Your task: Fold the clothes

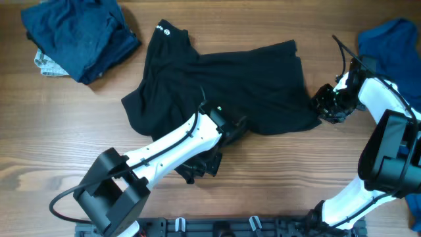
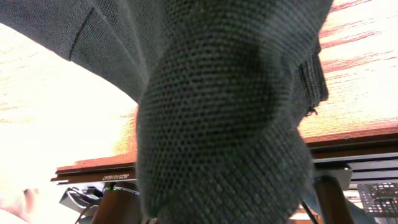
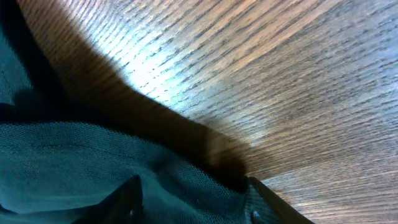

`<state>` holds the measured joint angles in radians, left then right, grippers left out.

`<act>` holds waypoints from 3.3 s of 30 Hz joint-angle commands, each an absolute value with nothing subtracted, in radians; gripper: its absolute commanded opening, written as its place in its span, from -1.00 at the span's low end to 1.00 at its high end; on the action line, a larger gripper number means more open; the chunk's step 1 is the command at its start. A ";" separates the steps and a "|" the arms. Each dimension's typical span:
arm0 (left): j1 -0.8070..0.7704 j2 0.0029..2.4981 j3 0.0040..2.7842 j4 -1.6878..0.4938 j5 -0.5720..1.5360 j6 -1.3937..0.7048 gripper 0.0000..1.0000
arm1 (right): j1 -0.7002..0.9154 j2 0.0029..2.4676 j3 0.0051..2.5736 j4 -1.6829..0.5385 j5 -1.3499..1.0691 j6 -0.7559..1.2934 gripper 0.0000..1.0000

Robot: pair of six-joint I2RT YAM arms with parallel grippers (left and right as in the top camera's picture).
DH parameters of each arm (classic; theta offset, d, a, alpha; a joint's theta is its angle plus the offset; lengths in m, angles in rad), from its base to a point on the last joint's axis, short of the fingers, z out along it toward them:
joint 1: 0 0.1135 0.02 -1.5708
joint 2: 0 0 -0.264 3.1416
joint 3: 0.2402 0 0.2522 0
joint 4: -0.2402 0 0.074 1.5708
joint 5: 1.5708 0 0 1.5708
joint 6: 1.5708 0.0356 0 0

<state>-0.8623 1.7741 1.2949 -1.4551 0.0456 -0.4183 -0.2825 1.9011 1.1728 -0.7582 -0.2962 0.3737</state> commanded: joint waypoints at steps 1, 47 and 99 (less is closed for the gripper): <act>-0.859 1.748 1.292 -1.460 0.032 -0.435 -0.92 | -0.280 1.895 1.164 -0.759 -0.316 0.395 0.04; -0.859 1.506 1.321 -1.449 0.104 -0.436 -0.92 | -0.280 1.602 1.223 -0.936 -0.194 0.527 -0.91; -0.859 1.355 1.320 -1.508 0.096 -0.503 -0.85 | -0.280 1.580 0.715 -0.683 -0.307 0.605 0.28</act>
<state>-0.8619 1.3666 1.3025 -1.5093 0.1017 -0.4854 -0.2825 1.5166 0.7147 -0.7033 -0.3317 0.5800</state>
